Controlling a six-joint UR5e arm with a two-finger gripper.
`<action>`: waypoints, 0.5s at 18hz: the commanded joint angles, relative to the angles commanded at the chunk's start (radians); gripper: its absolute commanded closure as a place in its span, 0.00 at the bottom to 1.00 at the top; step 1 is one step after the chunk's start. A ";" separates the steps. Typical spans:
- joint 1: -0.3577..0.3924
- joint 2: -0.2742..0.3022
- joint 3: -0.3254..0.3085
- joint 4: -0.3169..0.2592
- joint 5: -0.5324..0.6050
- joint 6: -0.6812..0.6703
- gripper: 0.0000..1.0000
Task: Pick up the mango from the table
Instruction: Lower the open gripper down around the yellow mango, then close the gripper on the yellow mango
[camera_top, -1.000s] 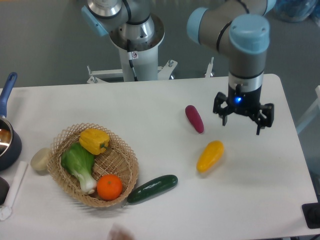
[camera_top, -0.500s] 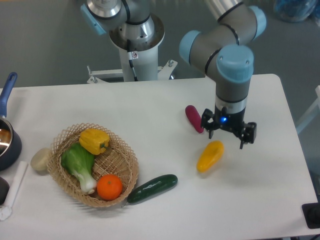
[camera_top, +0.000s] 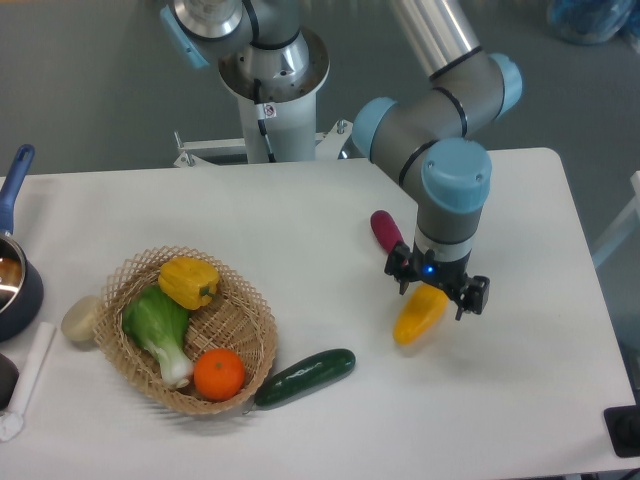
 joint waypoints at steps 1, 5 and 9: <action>-0.002 -0.005 0.003 0.000 -0.001 0.000 0.00; -0.002 -0.026 0.002 0.024 -0.002 0.002 0.00; -0.015 -0.043 -0.006 0.028 0.002 0.000 0.00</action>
